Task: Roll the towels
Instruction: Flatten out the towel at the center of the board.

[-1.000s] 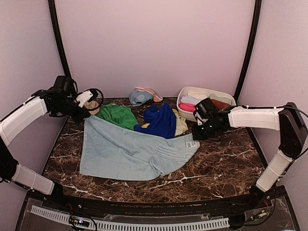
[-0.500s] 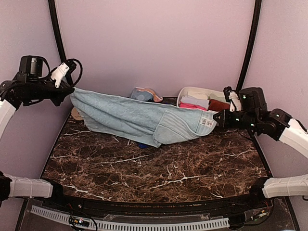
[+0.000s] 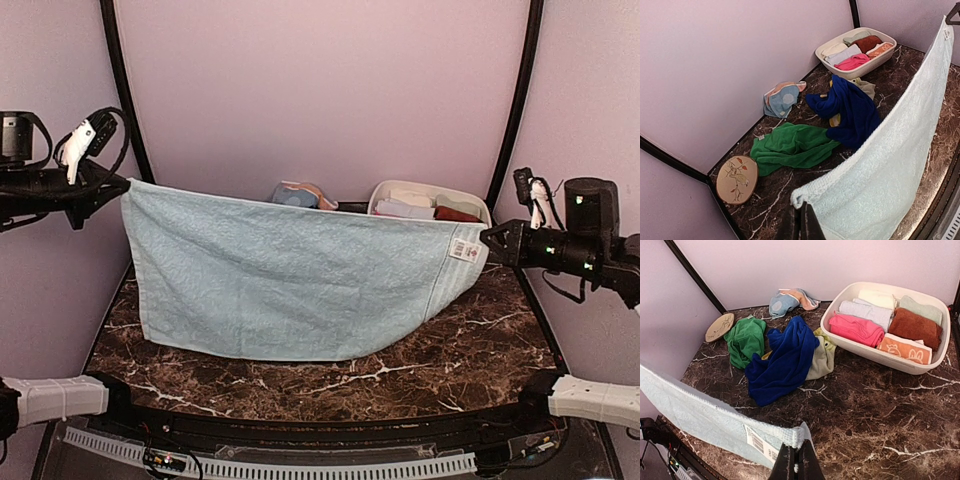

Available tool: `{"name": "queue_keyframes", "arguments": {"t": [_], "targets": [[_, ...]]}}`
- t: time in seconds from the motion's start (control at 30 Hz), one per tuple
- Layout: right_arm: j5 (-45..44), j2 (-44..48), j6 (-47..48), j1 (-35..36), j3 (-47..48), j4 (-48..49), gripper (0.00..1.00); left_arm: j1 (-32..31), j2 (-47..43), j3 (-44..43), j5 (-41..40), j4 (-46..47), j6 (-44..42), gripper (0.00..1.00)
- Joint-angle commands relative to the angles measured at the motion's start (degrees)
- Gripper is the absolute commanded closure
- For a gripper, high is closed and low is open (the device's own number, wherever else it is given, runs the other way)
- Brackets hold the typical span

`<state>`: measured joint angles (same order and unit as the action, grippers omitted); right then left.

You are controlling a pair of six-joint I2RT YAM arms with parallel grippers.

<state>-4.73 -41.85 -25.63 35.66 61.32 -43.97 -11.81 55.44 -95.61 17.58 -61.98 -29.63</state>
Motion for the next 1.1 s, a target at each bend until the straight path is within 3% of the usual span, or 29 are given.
{"name": "queue_keyframes", "arguments": {"t": [0.0, 0.23, 0.4, 0.63, 1.07], "targets": [[0.86, 0.32, -0.19, -0.13, 3.52, -3.57, 1.00, -0.02, -0.34, -2.72, 3.28, -7.49, -1.18, 1.00], [0.25, -0.56, 0.84, -0.15, 9.13, -11.61, 1.00, -0.05, -2.99, -1.60, 5.62, -13.33, -2.97, 1.00], [-2.29, -2.94, 1.33, -0.15, 6.81, -12.77, 1.00, -0.03, -4.43, 6.06, 6.38, -13.12, -3.16, 1.00], [-2.63, -8.18, 2.55, -0.17, 3.78, -7.60, 1.00, 0.02, -4.52, 14.45, 4.62, -3.98, -2.19, 1.00], [-3.50, -16.74, 4.82, -0.94, -0.61, 3.09, 1.00, -0.01, -2.80, 32.45, -7.61, 13.92, -4.72, 1.00]]}}
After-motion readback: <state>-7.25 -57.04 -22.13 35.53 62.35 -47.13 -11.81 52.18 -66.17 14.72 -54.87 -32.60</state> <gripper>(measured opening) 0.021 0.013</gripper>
